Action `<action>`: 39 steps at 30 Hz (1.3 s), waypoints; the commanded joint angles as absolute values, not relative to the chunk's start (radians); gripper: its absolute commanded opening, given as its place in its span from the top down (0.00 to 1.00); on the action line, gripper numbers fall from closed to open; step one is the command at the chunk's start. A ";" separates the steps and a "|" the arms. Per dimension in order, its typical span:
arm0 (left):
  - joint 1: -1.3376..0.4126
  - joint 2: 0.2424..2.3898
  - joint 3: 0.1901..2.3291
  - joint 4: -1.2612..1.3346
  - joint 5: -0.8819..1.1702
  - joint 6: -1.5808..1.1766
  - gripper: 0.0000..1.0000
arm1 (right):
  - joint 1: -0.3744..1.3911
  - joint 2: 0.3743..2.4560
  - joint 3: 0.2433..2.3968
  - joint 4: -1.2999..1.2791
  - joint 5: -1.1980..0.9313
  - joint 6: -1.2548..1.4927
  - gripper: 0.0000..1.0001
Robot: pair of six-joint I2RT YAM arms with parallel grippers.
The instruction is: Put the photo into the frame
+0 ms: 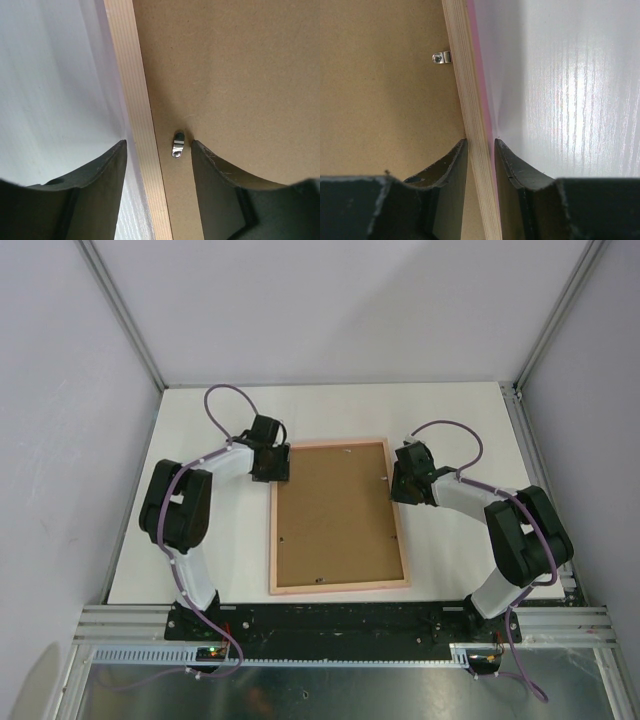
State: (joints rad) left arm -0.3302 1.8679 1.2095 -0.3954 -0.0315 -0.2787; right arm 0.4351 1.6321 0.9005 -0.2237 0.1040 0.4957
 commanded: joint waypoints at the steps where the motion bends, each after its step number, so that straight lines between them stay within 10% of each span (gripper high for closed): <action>1: -0.341 1.878 1.204 -0.405 -0.060 -0.257 0.43 | 0.432 1.597 0.895 -0.210 0.111 0.489 0.68; 39: -0.336 1.946 1.219 -0.423 -0.082 -0.360 1.00 | 0.427 1.579 0.896 -0.226 0.093 0.484 0.70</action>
